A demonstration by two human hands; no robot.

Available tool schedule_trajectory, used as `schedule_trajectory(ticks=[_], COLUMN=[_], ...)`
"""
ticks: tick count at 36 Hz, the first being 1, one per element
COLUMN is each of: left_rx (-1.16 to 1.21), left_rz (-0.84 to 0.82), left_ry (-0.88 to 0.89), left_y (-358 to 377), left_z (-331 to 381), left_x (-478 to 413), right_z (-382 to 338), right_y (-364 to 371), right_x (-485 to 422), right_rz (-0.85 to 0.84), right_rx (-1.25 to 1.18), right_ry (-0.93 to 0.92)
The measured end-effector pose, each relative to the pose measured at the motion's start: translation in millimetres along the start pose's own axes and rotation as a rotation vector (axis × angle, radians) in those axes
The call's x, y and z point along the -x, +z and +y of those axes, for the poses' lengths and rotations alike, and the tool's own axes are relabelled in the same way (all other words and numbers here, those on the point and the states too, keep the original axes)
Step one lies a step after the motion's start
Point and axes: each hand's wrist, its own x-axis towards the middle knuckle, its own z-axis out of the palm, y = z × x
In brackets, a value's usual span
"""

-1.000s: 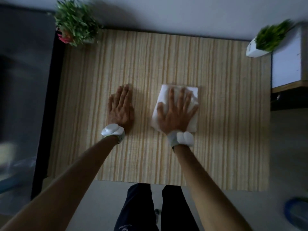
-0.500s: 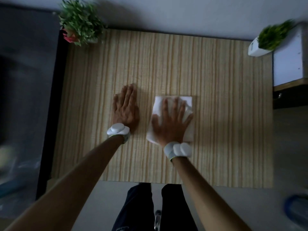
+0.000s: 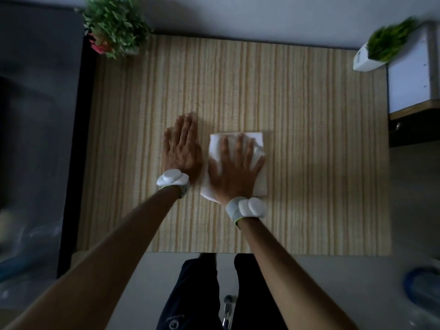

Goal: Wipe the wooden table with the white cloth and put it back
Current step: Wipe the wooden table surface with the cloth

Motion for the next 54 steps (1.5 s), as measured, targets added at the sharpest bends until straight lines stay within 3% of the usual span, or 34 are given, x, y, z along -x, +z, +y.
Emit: schedule_trajectory(ticks=[5,10,13,16,19,23,27,32,35,39,42,45,48,51,54], left_rx=[-0.003,0.019,0.019,0.011,0.018,0.006,0.002,0.005,0.001,0.007,0.01,0.004,0.001,-0.004,0.017], left_rz=[-0.015,-0.016,-0.017,-0.009,-0.003,-0.019,-0.015,-0.009,0.008,0.009,-0.001,0.008,0.017,0.004,0.0], left_ry=[0.034,0.014,0.013,0.016,0.036,0.024,0.019,0.011,0.016,0.018,0.012,0.007,0.007,0.021,0.026], left_y=[1,1,-2,-5,-8,-11,-11,-8,-6,-9,-9,-8,-7,-6,-6], left_z=[-2,-3,-1,2,5,5,4,6,4,3,3,5,7,5,1], left_x=[0,-2,-1,3,5,2,2,2,5,3,1,2,4,4,1], right_z=[12,40,24,5,8,30,38,7,15,32,40,22,3,8,30], right_y=[-14,-22,-11,-2,-3,-16,-15,-6,-1,-15,-16,-10,-10,-14,-21], right_x=[-45,-48,-20,-14,-41,-70,-28,-10,-33,-59,-30,5,-3,-35,-65], right_rz=[-0.078,0.002,0.021,-0.022,-0.102,-0.062,0.021,-0.144,-0.15,-0.021,0.043,0.012,-0.026,-0.066,-0.036], right_rx=[0.102,0.087,0.073,0.021,0.153,0.066,0.109,0.01,0.127,0.077,0.084,0.035,-0.048,0.141,0.131], right_ry=[-0.176,0.033,0.046,-0.103,-0.283,-0.099,0.022,-0.207,-0.329,-0.093,0.007,-0.015,-0.149,-0.285,-0.122])
